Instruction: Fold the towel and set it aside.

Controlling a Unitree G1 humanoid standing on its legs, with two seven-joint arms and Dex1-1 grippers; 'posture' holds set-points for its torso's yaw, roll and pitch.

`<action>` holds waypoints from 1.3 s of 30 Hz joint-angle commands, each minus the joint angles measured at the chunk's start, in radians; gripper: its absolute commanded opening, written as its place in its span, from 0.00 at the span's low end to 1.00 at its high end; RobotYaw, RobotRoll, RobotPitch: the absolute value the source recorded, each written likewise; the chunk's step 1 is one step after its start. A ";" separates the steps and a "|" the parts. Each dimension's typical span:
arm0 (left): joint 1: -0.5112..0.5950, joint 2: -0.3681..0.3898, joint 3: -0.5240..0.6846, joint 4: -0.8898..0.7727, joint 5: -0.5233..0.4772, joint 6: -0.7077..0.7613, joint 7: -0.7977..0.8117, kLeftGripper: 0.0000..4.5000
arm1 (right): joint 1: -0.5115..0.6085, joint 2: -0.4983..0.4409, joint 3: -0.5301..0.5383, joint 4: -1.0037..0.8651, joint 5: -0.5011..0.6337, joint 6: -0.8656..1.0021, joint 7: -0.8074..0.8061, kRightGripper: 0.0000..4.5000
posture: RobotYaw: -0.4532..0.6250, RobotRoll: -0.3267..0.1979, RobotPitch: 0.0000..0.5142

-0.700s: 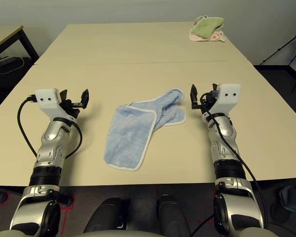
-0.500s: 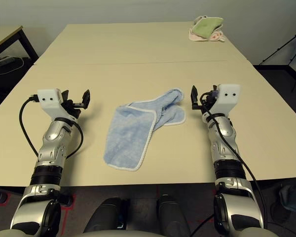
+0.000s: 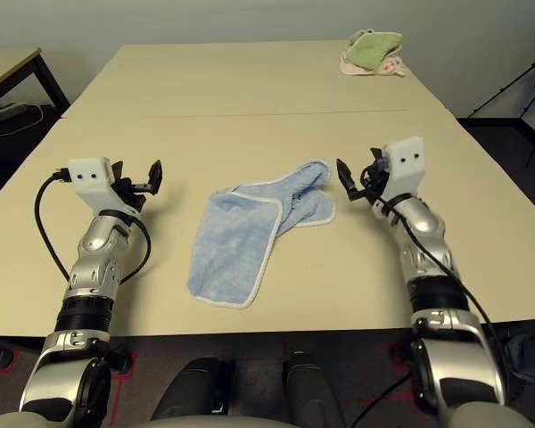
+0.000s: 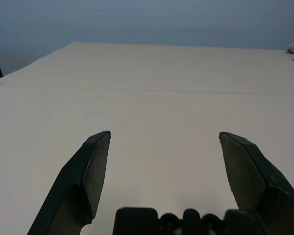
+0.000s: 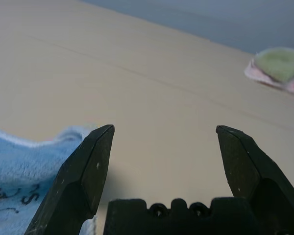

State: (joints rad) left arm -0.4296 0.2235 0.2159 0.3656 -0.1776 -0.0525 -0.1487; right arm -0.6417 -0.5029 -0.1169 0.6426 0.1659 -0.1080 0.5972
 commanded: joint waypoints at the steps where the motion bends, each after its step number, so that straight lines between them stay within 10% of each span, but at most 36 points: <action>1: 0.022 -0.016 -0.011 -0.029 0.001 0.015 0.005 1.00 | -0.055 -0.045 0.058 0.083 -0.028 0.042 0.150 0.99 | 0.48 0.62 0.05; 15: 0.026 -0.029 -0.008 -0.055 0.001 0.031 0.017 1.00 | -0.363 -0.094 0.216 0.410 -0.216 0.011 0.355 0.99 | 0.51 0.62 0.05; 39: 0.029 -0.030 -0.006 -0.071 -0.001 0.036 0.023 1.00 | -0.429 -0.067 0.233 0.482 -0.310 0.097 0.314 0.99 | 0.52 0.62 0.04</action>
State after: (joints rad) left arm -0.4117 0.1982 0.2145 0.3102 -0.1789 -0.0269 -0.1279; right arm -1.0559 -0.5721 0.1160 1.1118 -0.1403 -0.0256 0.9129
